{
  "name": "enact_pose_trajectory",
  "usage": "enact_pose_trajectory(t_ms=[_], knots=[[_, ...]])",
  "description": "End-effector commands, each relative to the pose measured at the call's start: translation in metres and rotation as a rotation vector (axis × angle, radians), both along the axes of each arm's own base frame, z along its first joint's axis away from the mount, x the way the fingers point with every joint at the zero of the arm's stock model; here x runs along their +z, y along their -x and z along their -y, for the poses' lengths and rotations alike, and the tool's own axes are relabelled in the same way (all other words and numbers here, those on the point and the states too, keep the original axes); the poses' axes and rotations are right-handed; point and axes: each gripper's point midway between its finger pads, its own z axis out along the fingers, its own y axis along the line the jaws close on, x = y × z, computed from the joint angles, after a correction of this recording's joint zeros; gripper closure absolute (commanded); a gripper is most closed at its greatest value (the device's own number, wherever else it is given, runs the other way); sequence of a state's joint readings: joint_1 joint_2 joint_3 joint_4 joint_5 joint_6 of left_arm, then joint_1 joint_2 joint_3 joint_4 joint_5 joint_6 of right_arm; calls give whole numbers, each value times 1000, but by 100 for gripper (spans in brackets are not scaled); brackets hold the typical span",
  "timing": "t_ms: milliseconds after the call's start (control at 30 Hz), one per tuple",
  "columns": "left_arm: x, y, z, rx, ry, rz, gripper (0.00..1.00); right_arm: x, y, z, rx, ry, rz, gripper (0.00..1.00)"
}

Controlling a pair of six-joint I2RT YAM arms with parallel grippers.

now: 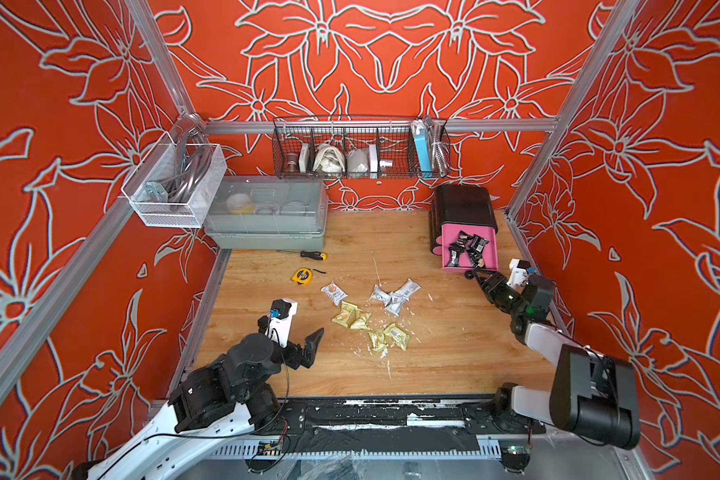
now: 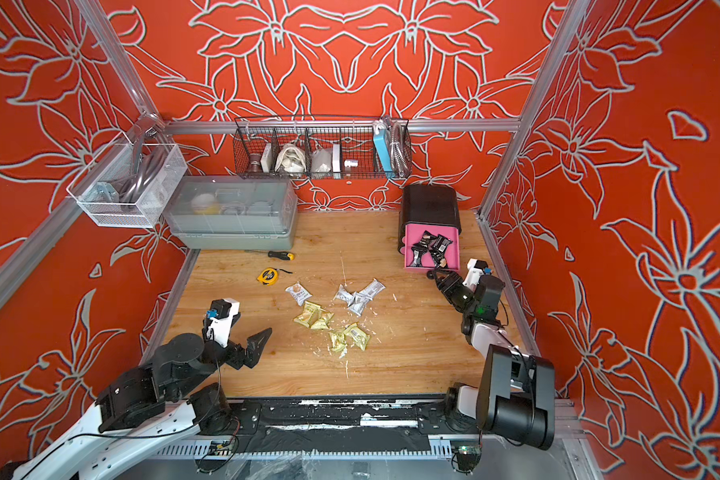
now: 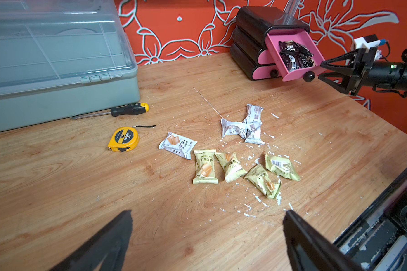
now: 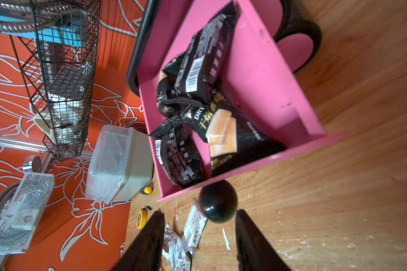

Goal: Place the cookies into the drawer by color
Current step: Close the drawer in the storage box.

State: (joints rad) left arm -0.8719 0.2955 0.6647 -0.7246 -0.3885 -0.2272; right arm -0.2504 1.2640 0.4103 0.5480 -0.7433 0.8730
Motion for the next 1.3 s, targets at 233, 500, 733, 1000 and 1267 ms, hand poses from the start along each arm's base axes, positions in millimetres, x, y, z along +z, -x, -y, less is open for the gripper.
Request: enact_pose_trajectory(t_ms=[233, 500, 733, 1000, 1267], knots=[[9, 1, 1, -12, 15, 20, 1, -14, -8, -9, 54, -4, -40, 42], [7, 0, 2, -11, 7, 15, 1, -13, -21, -18, 96, -9, -29, 45], [7, 0, 1, -10, 5, 16, 1, -13, -30, -18, 98, -6, -30, 49], [8, 0, 1, -10, 5, 17, 1, -16, -31, -17, 95, 1, -33, 58], [8, 0, 2, -11, 5, 17, 1, -4, -25, -17, 79, 42, -18, 68]])
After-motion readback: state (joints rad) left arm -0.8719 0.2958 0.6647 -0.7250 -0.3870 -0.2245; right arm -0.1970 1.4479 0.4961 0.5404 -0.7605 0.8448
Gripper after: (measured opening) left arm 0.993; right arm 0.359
